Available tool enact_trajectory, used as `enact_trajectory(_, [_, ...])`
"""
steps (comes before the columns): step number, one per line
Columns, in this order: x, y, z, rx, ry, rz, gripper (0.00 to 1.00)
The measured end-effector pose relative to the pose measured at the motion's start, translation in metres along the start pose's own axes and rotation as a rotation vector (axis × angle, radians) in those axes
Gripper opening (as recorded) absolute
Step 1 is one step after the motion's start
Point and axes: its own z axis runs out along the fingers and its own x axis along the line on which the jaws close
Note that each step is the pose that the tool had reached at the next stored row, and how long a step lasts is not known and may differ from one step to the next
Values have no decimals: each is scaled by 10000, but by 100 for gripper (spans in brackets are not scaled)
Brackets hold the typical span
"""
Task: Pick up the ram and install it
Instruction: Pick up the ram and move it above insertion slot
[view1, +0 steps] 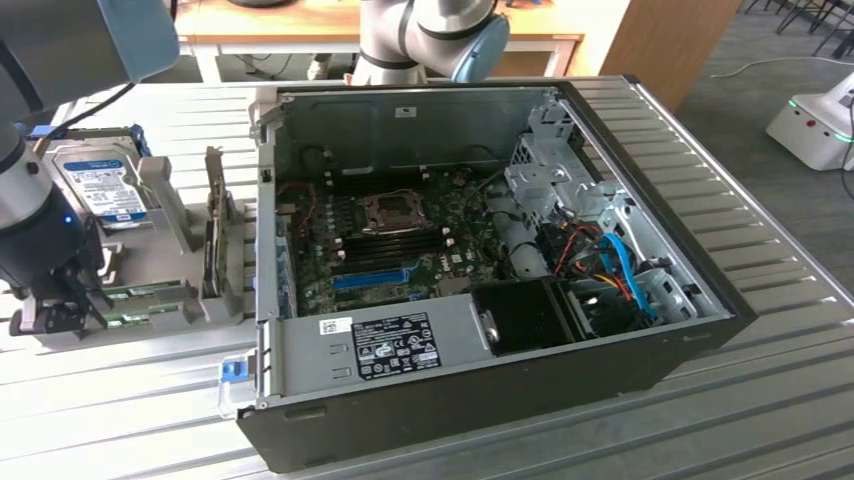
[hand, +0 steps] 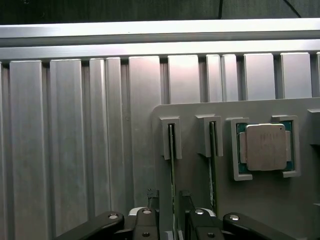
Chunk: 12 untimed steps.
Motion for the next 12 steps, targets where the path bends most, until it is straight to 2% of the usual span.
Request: enact_trajectory(12, [-27, -16, 4, -2, 2, -74, 30])
